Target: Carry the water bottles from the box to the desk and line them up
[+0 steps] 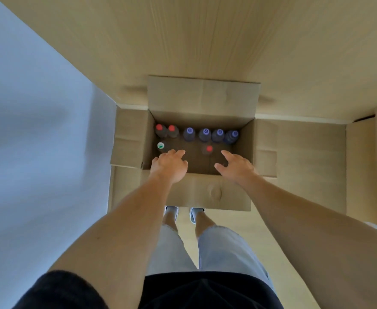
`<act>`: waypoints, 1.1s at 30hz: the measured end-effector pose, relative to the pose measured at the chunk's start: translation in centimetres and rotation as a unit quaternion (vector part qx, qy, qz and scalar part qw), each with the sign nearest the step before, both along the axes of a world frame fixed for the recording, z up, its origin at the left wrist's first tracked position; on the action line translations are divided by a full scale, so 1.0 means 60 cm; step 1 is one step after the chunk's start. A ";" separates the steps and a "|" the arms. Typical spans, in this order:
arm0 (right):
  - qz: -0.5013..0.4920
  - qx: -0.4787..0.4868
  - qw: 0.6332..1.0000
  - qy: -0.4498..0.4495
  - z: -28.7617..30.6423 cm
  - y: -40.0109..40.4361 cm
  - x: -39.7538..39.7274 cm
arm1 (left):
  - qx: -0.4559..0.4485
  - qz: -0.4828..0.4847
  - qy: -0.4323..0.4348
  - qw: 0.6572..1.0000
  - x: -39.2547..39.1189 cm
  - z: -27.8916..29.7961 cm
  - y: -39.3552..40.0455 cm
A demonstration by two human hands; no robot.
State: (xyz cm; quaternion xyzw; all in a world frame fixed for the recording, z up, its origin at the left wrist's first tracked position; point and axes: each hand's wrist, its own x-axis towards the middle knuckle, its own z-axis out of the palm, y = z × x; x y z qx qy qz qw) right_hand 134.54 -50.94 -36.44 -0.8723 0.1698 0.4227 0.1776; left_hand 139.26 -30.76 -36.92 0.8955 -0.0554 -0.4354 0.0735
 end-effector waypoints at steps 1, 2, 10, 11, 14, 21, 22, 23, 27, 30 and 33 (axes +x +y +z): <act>-0.009 0.001 1.000 0.005 -0.016 -0.003 0.003 | -0.002 -0.003 0.005 1.000 0.004 -0.018 -0.004; -0.017 0.002 1.000 0.007 -0.033 -0.004 0.005 | -0.004 -0.006 0.008 1.000 0.007 -0.038 -0.006; -0.042 -0.012 0.999 0.027 -0.185 0.021 -0.011 | -0.018 -0.044 0.014 0.999 0.022 -0.194 -0.031; -0.045 -0.011 0.998 0.031 -0.203 0.022 -0.012 | -0.019 -0.045 0.016 0.999 0.026 -0.211 -0.031; -0.051 -0.017 0.998 0.042 -0.254 0.023 -0.014 | -0.021 -0.050 0.022 0.998 0.034 -0.260 -0.028; -0.060 -0.021 0.997 0.040 -0.342 0.007 0.011 | 0.003 -0.059 0.040 0.997 0.061 -0.343 -0.022; -0.060 -0.024 0.997 0.042 -0.351 0.001 0.016 | 0.009 -0.059 0.042 0.997 0.064 -0.351 -0.019; -0.061 -0.027 0.997 0.044 -0.359 -0.004 0.020 | 0.017 -0.059 0.046 0.997 0.067 -0.359 -0.015; -0.062 -0.037 0.996 0.047 -0.387 -0.026 0.027 | 0.063 -0.058 0.065 0.994 0.080 -0.389 0.006; -0.064 -0.041 0.996 0.045 -0.401 -0.038 0.028 | 0.097 -0.055 0.073 0.991 0.088 -0.407 0.019; -0.066 -0.041 0.996 0.050 -0.417 -0.048 0.027 | 0.133 -0.049 0.082 0.987 0.095 -0.426 0.030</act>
